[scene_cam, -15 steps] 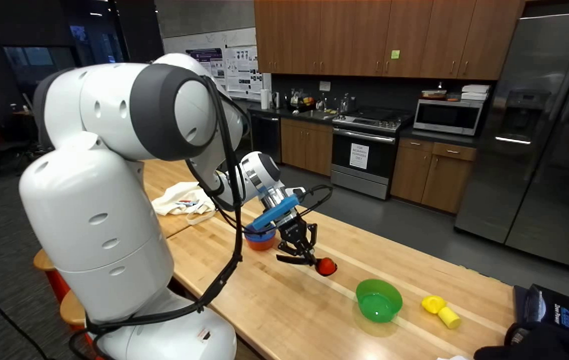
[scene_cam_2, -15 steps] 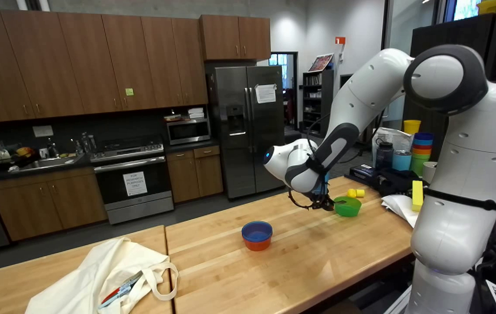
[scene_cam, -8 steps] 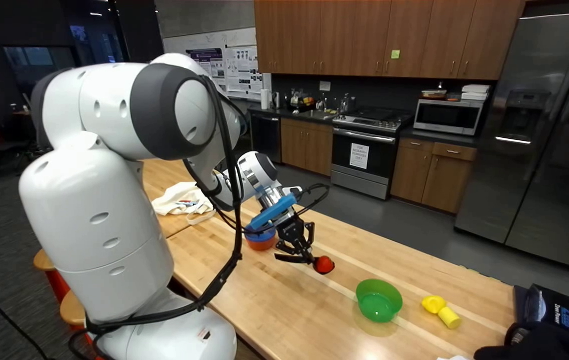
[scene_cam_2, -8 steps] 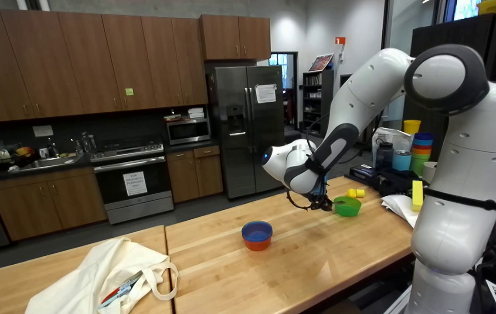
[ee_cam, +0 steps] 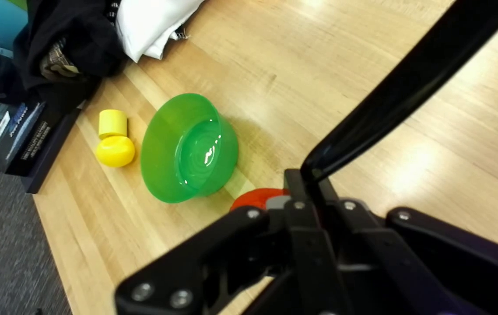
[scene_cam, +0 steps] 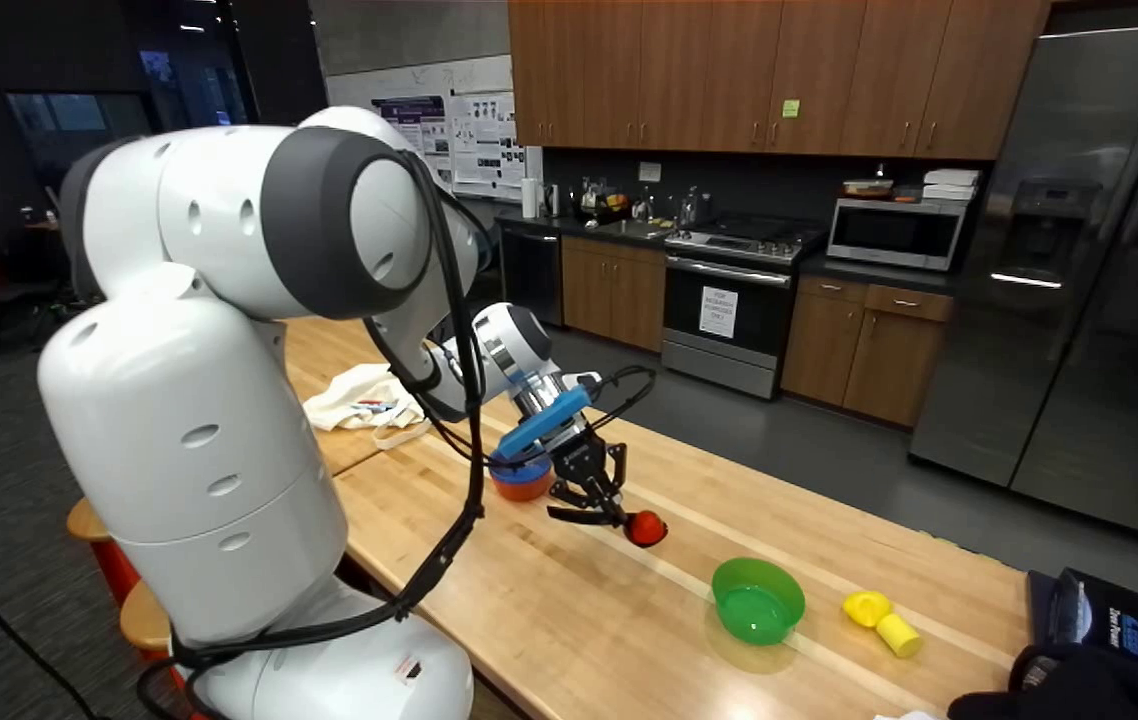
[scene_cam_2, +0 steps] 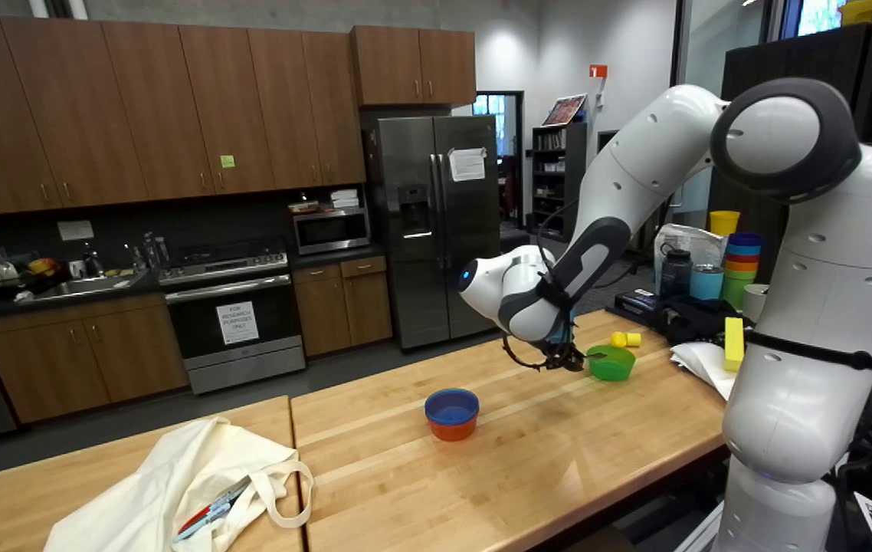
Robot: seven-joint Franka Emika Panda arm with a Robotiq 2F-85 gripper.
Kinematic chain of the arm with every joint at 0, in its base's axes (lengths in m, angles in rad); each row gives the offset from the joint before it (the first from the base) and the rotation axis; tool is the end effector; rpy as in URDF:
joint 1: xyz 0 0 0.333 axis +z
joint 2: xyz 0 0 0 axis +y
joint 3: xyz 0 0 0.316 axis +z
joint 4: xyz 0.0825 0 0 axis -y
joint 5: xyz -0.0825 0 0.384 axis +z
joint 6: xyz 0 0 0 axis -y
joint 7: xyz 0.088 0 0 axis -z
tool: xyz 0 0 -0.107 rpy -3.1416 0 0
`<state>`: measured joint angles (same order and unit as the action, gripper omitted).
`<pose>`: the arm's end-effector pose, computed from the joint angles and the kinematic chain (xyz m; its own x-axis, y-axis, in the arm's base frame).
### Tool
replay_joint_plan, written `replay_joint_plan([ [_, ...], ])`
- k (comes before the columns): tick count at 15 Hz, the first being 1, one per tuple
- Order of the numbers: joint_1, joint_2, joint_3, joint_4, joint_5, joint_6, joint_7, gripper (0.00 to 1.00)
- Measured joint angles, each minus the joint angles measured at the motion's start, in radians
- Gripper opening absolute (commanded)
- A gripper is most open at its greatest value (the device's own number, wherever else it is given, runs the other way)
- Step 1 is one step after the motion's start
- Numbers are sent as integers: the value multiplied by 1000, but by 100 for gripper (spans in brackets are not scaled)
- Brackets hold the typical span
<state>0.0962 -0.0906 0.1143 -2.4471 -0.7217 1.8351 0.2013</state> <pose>0.4224 0.0357 0.3197 0.8749 0.2013 -0.4405 0.4469 -0.6860 0.5741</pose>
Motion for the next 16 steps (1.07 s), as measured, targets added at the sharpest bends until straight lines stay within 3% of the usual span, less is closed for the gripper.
replay_joint_plan([
  [16,25,-6,27,5,-8,-121,1,2],
])
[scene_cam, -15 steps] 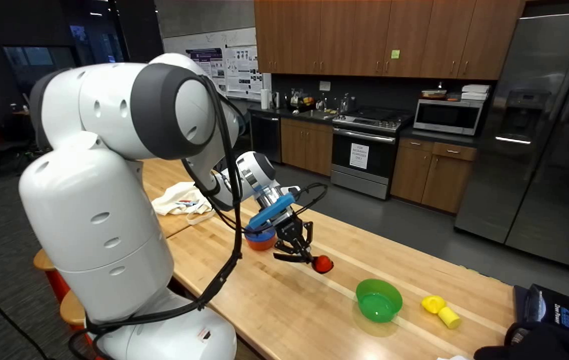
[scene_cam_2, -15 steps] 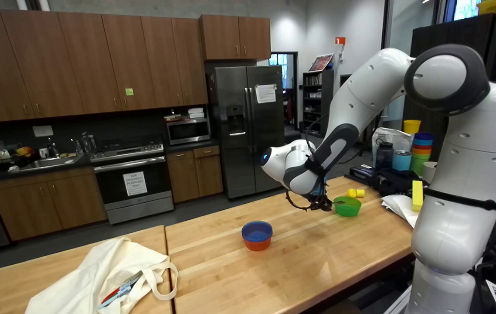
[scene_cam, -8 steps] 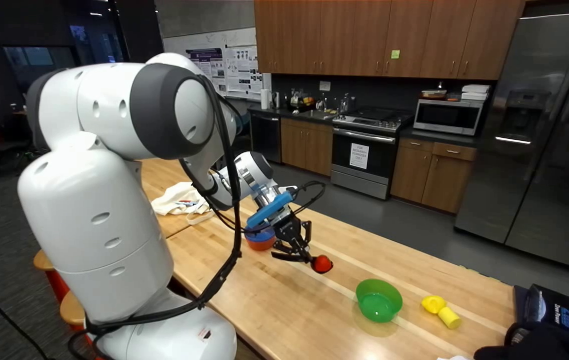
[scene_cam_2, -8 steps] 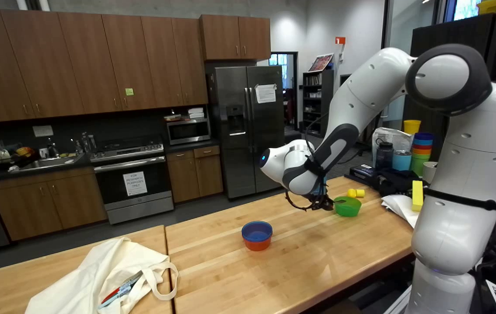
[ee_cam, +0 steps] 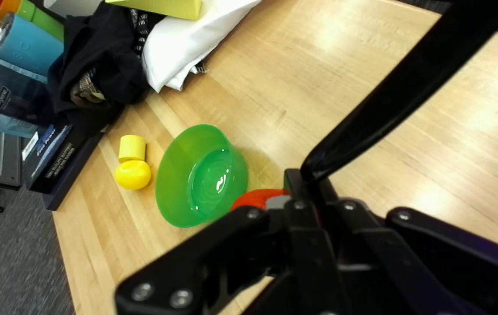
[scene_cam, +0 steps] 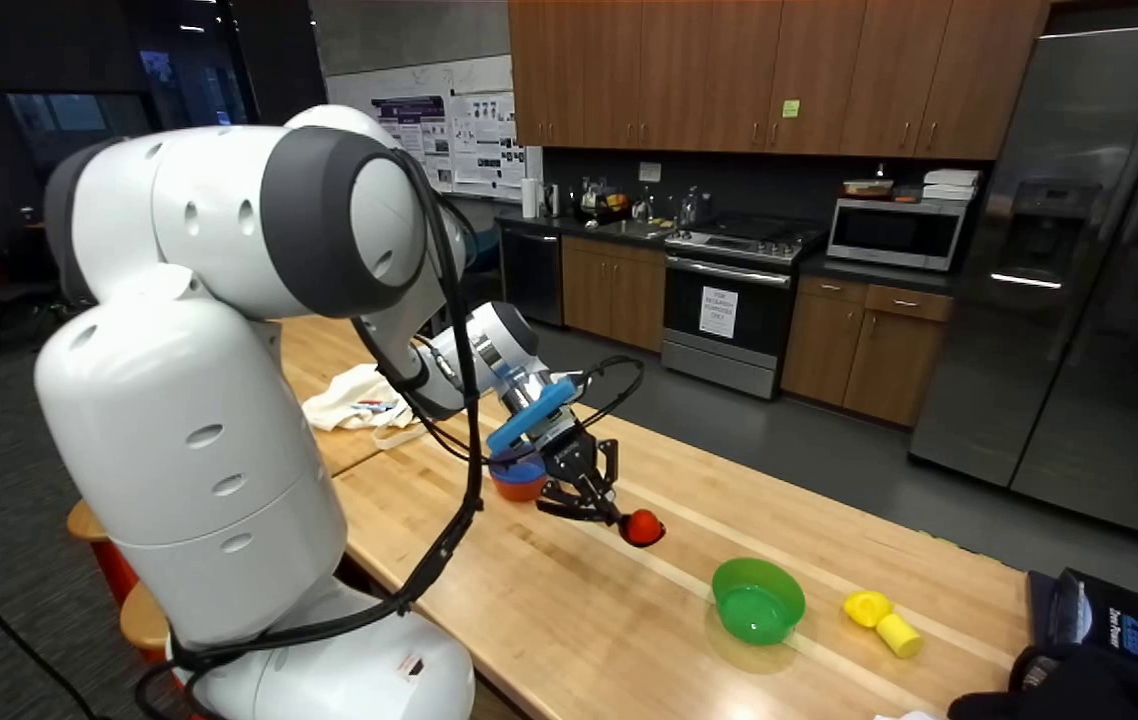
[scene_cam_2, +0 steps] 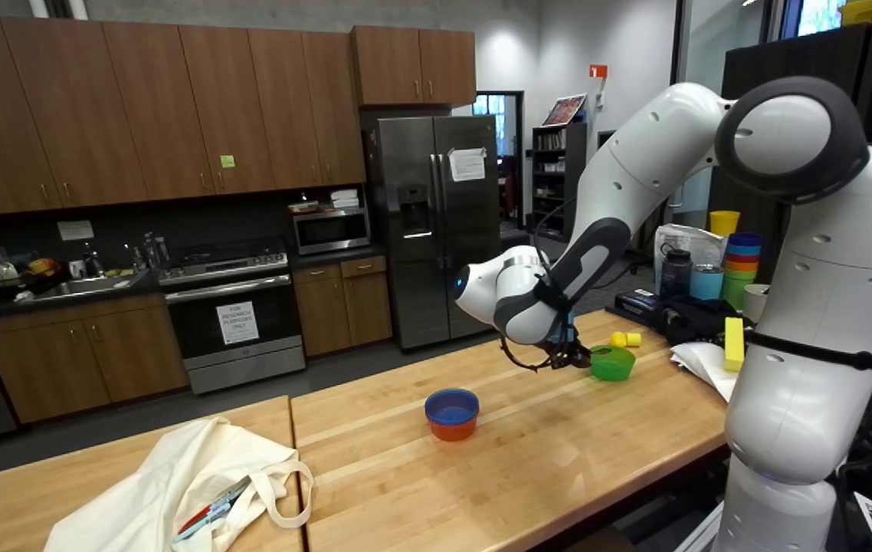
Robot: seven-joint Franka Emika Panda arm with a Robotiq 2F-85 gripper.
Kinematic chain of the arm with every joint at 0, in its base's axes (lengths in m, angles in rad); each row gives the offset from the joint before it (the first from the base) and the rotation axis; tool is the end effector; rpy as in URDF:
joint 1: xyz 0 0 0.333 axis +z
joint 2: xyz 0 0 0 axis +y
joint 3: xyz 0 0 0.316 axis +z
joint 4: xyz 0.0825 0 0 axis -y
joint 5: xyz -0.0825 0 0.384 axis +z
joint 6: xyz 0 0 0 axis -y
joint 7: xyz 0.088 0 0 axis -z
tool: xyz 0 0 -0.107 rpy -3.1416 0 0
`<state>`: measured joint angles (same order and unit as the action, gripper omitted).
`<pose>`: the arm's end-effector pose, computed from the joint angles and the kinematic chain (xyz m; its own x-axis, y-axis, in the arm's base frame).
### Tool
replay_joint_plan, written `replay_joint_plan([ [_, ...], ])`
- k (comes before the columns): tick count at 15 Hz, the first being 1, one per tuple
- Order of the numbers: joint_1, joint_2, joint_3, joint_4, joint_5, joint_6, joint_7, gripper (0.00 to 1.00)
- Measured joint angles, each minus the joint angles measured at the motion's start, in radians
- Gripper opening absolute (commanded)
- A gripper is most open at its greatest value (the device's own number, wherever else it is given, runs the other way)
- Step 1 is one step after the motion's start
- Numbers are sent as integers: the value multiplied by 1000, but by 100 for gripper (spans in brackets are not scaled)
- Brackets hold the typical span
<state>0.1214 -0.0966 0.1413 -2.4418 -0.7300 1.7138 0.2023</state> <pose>0.4105 0.0455 0.3251 0.8462 0.1612 -0.5079 0.4820 -0.6379 0.6006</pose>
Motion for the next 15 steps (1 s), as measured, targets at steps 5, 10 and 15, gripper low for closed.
replay_joint_plan([
  [5,4,0,7,7,-12,-43,1,2],
  [10,4,0,7,8,-15,-51,1,2],
  [15,3,0,4,8,-17,-52,1,2],
])
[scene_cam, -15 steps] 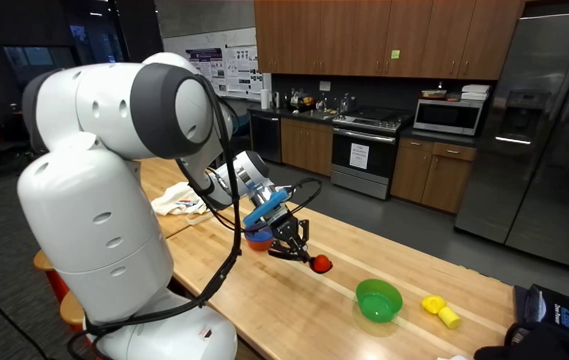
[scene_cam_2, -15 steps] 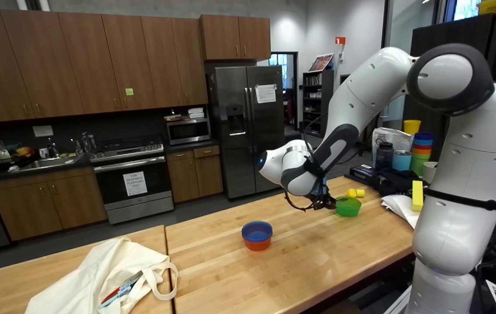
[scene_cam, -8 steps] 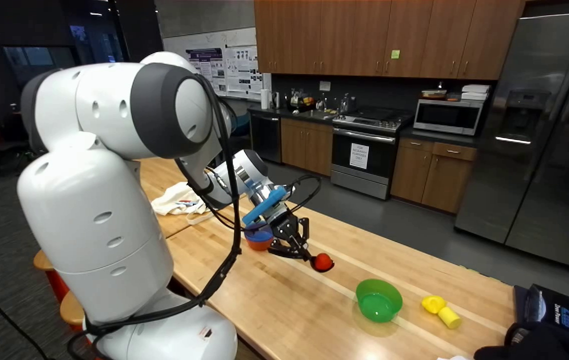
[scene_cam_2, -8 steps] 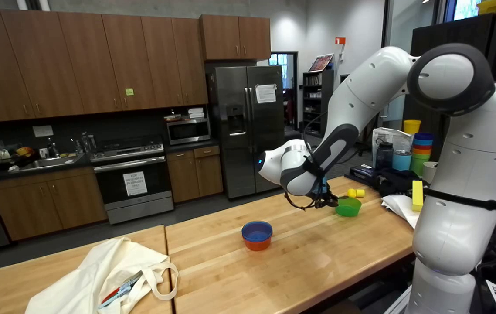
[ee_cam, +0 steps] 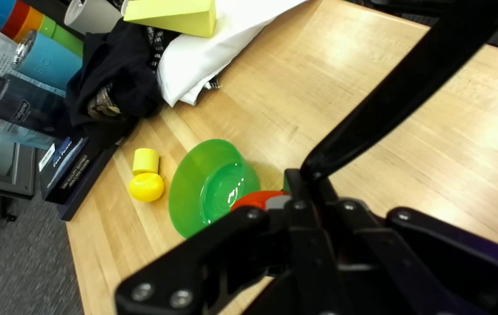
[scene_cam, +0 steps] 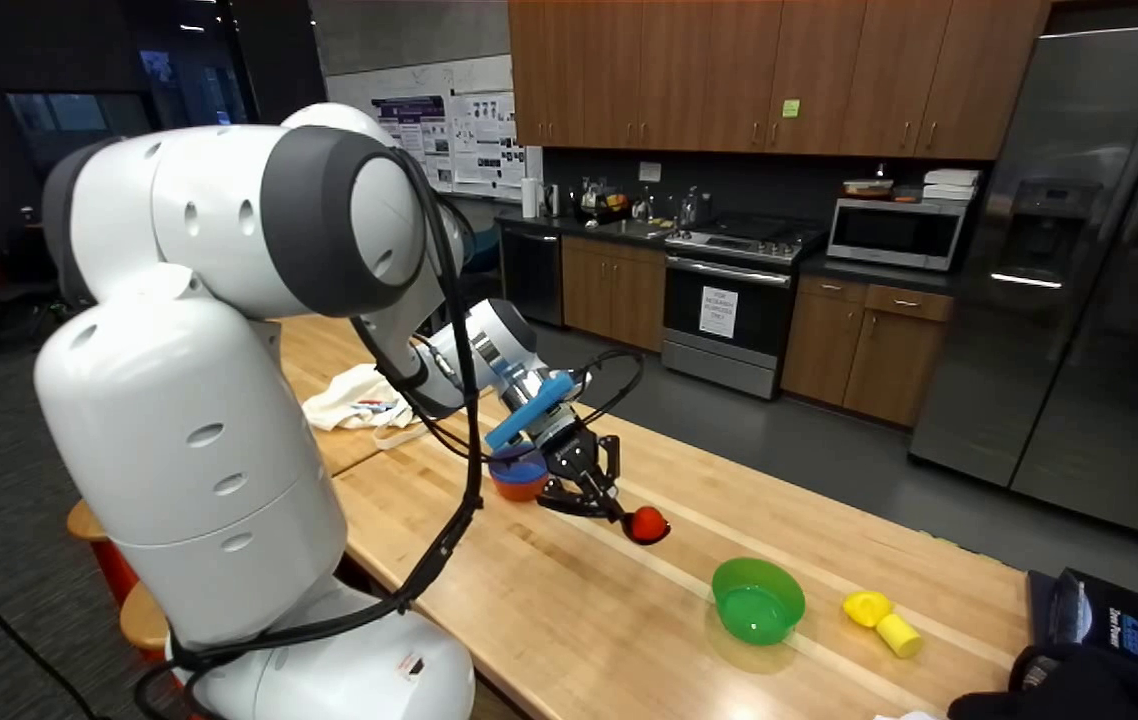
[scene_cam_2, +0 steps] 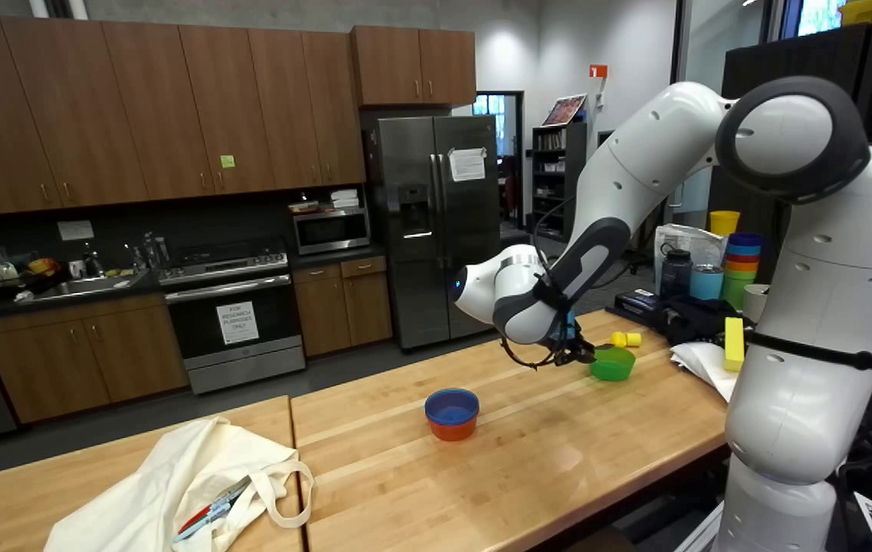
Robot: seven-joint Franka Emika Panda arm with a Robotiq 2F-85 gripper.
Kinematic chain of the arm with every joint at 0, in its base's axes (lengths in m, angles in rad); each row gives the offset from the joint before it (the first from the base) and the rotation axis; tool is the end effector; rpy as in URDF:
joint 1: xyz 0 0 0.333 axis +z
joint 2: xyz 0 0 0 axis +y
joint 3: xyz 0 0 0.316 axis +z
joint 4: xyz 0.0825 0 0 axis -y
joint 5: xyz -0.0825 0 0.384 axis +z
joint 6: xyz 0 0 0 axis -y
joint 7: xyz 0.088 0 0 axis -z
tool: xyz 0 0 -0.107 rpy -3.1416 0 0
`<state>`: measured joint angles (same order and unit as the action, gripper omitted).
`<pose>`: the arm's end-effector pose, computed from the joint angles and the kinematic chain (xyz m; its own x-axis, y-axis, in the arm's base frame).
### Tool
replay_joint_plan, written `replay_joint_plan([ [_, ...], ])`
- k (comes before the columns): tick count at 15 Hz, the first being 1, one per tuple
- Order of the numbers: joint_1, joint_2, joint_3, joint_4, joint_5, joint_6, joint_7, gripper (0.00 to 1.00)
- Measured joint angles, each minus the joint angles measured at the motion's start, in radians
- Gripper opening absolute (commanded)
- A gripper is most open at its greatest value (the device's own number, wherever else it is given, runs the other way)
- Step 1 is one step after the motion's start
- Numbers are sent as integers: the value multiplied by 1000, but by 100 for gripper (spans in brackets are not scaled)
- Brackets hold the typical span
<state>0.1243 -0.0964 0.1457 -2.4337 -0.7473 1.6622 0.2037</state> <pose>0.4088 0.0433 0.3295 0.8377 0.1326 -0.5298 0.4889 -0.6144 0.6193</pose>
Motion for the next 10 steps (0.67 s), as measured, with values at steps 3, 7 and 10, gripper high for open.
replay_joint_plan([
  [3,-1,0,-6,0,-1,0,0,2],
  [7,-9,2,-16,0,-1,0,0,2],
  [10,-13,2,-25,0,-1,0,0,2],
])
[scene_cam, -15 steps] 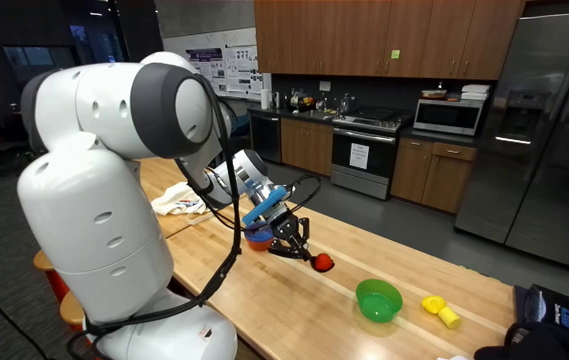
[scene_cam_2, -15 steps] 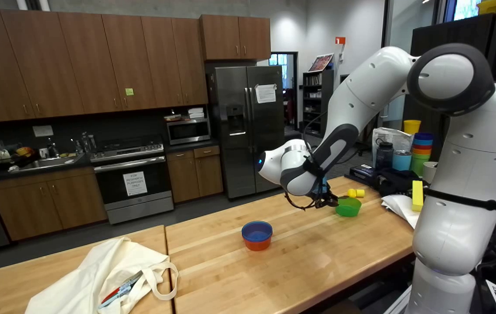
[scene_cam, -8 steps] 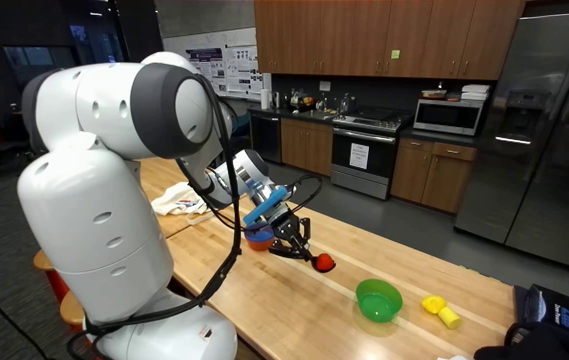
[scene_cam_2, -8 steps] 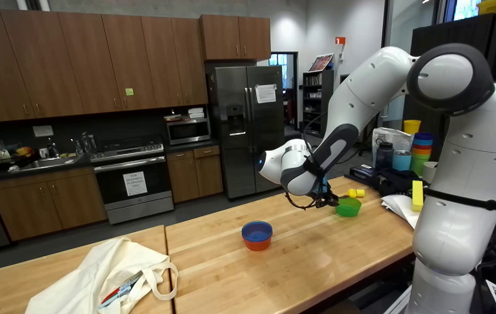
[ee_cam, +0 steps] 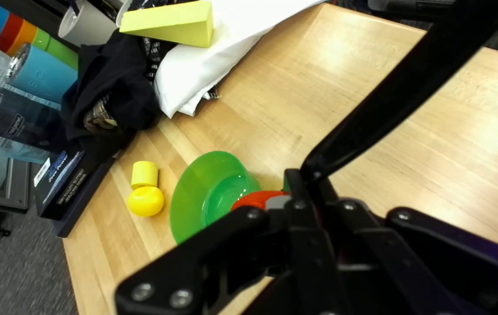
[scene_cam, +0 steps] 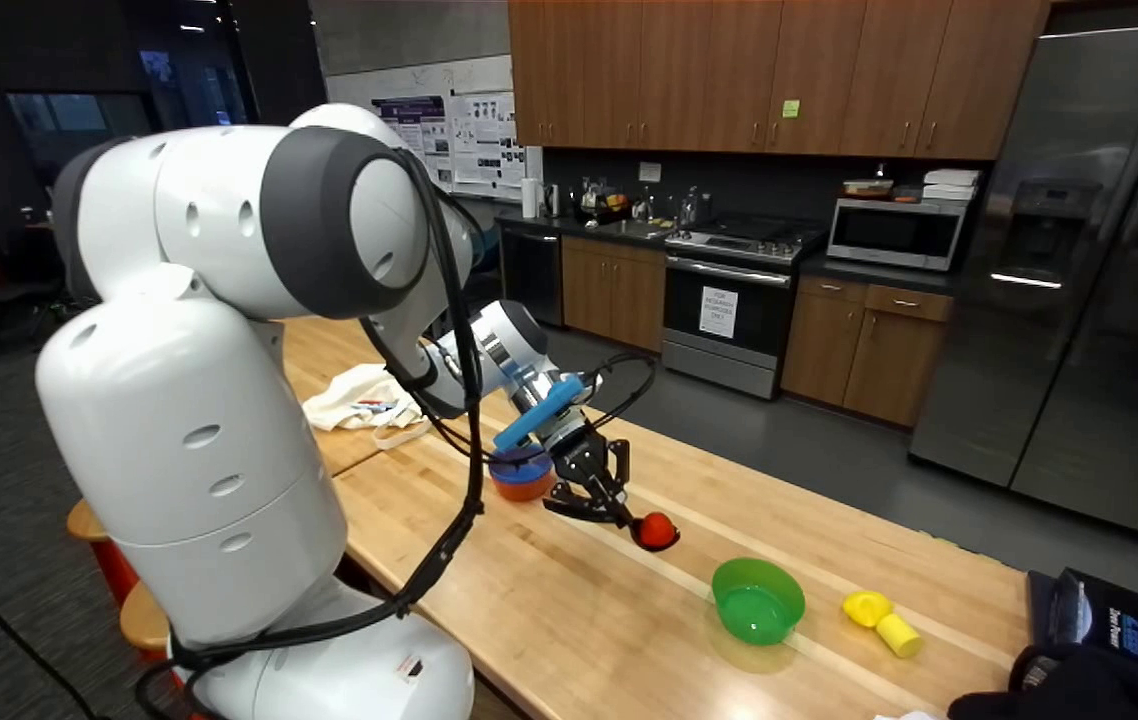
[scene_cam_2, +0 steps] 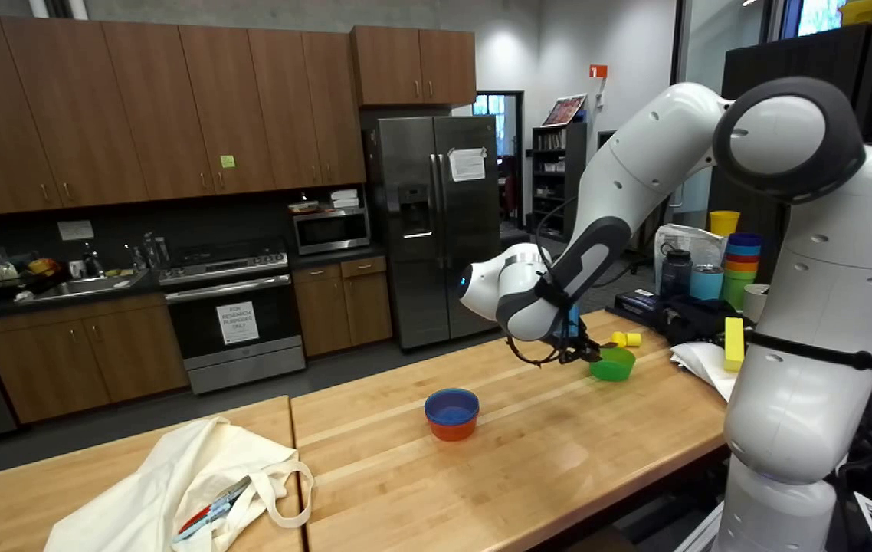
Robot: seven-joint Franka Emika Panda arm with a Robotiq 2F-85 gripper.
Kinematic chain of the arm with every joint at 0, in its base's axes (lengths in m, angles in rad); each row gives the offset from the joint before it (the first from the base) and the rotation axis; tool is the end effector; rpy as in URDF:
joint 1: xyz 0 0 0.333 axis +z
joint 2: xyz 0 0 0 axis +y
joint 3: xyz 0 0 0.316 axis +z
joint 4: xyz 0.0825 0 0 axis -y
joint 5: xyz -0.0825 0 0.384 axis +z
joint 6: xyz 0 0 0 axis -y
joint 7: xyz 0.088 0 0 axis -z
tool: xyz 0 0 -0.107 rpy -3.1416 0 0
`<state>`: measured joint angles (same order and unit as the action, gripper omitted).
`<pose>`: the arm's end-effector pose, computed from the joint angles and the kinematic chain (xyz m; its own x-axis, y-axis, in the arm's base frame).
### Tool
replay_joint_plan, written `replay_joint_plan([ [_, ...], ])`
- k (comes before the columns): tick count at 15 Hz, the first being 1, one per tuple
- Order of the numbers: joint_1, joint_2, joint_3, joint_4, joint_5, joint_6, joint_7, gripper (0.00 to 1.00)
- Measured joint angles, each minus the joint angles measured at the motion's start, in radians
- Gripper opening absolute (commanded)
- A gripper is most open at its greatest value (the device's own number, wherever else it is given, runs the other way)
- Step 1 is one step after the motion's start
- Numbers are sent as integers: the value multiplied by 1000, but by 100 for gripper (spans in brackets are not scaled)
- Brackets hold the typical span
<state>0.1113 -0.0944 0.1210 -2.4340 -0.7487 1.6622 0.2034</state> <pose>0.4101 0.0278 0.3286 0.8407 0.1027 -0.5318 0.4678 -0.6325 0.6174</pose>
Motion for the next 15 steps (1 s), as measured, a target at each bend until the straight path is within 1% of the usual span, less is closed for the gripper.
replay_joint_plan([
  [8,-16,2,-26,-1,0,0,-1,2],
  [15,-44,19,-61,-1,0,5,-4,2],
])
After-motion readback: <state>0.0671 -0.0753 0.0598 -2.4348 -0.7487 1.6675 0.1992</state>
